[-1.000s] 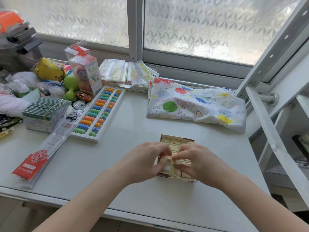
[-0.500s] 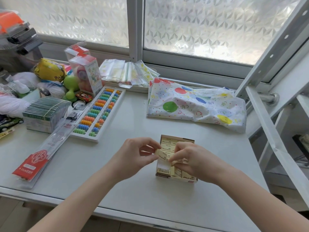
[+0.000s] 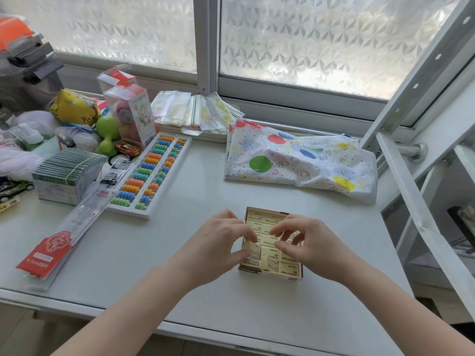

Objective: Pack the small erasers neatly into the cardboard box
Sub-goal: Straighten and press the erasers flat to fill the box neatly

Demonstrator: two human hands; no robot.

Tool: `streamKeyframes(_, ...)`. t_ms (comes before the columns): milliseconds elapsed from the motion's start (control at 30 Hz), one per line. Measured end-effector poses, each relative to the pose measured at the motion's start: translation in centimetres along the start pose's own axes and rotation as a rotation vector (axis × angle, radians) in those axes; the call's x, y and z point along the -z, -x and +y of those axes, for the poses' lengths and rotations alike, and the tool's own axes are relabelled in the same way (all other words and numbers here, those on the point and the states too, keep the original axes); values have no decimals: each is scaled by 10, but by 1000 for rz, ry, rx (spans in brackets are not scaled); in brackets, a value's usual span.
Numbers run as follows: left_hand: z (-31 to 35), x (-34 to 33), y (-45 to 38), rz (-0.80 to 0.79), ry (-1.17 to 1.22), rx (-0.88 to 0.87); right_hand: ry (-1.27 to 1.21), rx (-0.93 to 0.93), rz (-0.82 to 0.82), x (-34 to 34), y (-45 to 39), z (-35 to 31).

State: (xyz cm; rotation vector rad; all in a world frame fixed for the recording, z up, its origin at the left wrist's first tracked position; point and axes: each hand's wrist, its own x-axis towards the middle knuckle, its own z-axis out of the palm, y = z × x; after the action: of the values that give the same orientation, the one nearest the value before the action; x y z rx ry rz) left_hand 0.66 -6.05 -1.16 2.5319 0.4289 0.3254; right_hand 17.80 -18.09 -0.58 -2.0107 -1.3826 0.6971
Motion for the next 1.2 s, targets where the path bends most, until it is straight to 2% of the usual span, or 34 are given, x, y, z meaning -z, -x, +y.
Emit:
streamKeyframes(400, 20, 14, -23, -182, -189, 83, -6, 7, 10, 1, 6, 0)
streamKeyframes(533, 12, 16, -27, -231, -95, 82, -13, -5, 12, 0, 7, 2)
streamKeyframes(800, 0, 15, -18, -191, 15, 178, -4, -23, 2, -1, 5, 2)
streamKeyframes(1067, 27, 8, -34, -264, -368, 120, -3, -25, -30, 0, 6, 0)
streamKeyframes(1200, 28, 3, -40, -278, -415, 136, -9, -28, -55, -1, 6, -4)
